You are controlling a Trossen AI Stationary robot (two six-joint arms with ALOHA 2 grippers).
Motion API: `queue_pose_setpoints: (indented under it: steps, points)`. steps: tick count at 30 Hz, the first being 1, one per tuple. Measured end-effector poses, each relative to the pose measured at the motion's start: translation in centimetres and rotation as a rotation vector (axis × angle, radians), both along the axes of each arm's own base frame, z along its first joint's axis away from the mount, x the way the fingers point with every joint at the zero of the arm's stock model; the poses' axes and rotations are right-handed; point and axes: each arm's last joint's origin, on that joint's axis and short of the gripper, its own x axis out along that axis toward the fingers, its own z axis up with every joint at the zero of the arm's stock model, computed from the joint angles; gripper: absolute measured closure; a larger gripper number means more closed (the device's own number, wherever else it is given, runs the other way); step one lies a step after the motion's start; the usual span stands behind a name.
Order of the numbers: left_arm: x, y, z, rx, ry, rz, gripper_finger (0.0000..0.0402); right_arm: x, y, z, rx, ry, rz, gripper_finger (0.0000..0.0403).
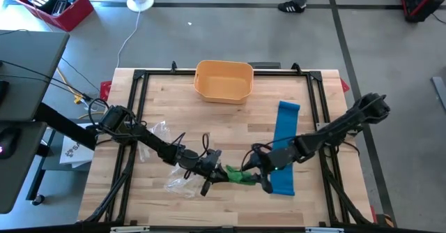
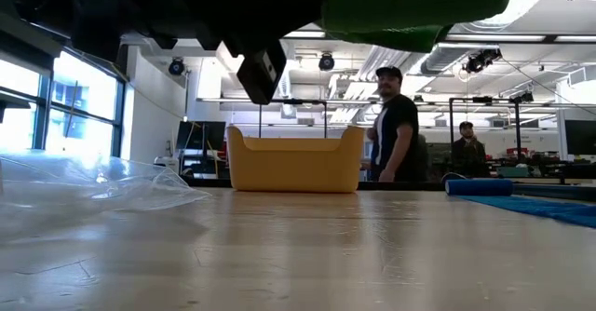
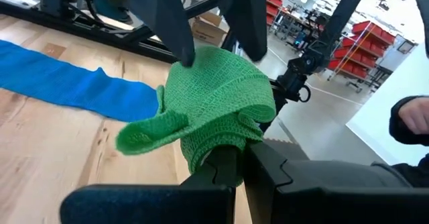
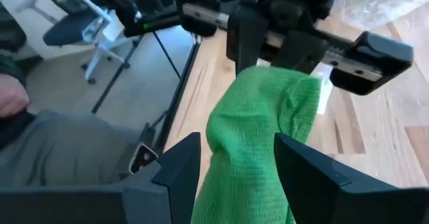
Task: Roll bandage
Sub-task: Roll the green bandage
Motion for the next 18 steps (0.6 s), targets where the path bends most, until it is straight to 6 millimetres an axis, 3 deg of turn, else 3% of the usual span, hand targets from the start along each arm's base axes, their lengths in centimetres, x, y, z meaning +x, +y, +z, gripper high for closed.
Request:
queue_pose_setpoints:
  steps: [5, 10, 15, 18]
  points:
    - [0.0, 0.0, 0.0, -0.002, 0.003, 0.014, 0.0397, 0.4, 0.7, -0.8, 0.025, 0.004, 0.05, 0.0222]
    - [0.0, 0.0, 0.0, -0.002, 0.002, 0.02, 0.0397, -0.1, 1.5, -0.4, -0.04, -0.043, 0.023, 0.0222]
    - [0.0, -0.1, 0.1, -0.011, -0.01, -0.015, 0.0397, -0.5, 1.2, 1.2, -0.058, -0.134, -0.012, 0.0222]
    - [-0.2, -0.7, 1.4, -0.029, -0.141, -0.037, 0.0397, -1.9, 1.0, 3.1, -0.123, -0.192, -0.084, 0.0222]
